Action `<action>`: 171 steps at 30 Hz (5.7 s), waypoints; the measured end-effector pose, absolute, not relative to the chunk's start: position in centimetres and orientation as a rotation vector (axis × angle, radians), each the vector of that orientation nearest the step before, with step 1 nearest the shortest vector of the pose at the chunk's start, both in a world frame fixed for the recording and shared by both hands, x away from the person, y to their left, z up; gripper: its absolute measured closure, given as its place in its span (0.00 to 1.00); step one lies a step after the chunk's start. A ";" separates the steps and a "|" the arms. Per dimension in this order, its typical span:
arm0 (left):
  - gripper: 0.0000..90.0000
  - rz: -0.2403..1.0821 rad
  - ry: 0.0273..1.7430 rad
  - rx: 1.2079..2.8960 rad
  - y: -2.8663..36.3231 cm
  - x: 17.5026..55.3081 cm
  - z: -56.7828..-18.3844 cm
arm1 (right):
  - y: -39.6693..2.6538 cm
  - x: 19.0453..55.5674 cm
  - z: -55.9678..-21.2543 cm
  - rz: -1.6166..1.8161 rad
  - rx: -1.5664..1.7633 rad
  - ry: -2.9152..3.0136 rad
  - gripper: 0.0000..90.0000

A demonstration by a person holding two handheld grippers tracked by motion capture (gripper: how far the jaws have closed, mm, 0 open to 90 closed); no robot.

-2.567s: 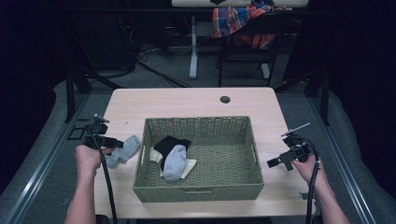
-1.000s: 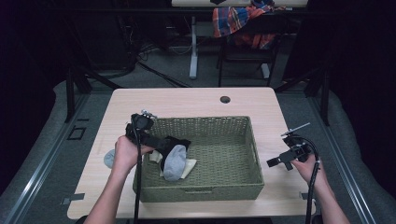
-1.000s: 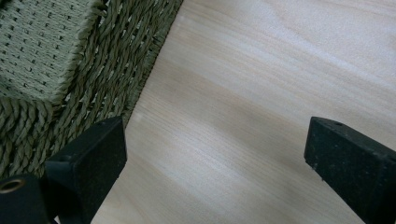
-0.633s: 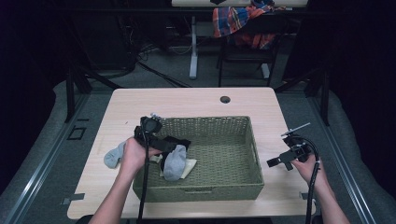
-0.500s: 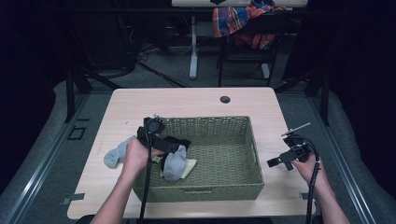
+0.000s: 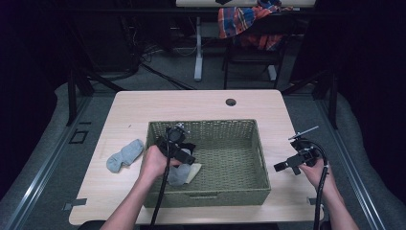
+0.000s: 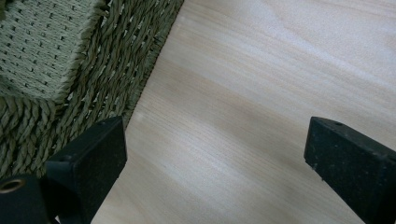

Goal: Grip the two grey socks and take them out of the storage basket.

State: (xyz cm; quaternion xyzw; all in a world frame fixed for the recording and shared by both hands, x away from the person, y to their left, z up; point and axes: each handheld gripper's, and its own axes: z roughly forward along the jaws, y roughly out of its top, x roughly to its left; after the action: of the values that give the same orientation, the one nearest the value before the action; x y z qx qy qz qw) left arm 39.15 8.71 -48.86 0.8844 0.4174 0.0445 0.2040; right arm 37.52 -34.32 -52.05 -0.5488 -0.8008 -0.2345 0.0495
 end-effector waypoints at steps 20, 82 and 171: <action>0.84 0.179 1.197 2.551 9.0 39.5 -50.7 | -34.4 37.5 -52.0 -0.700 -1.667 -2.452 0.06; 0.88 0.319 1.128 2.116 18.2 36.5 -38.5 | -34.5 37.6 -52.0 -0.668 -1.639 -2.466 0.06; 0.49 0.299 1.769 2.130 28.9 40.9 -50.9 | -34.3 37.6 -52.2 -0.670 -1.655 -2.453 0.06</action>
State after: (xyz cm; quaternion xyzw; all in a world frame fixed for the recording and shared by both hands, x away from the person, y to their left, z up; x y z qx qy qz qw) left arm 40.90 28.89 -50.91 0.7527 0.6251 0.1056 0.1776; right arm 37.57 -34.33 -52.18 -0.5446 -0.8074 -0.2205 0.0538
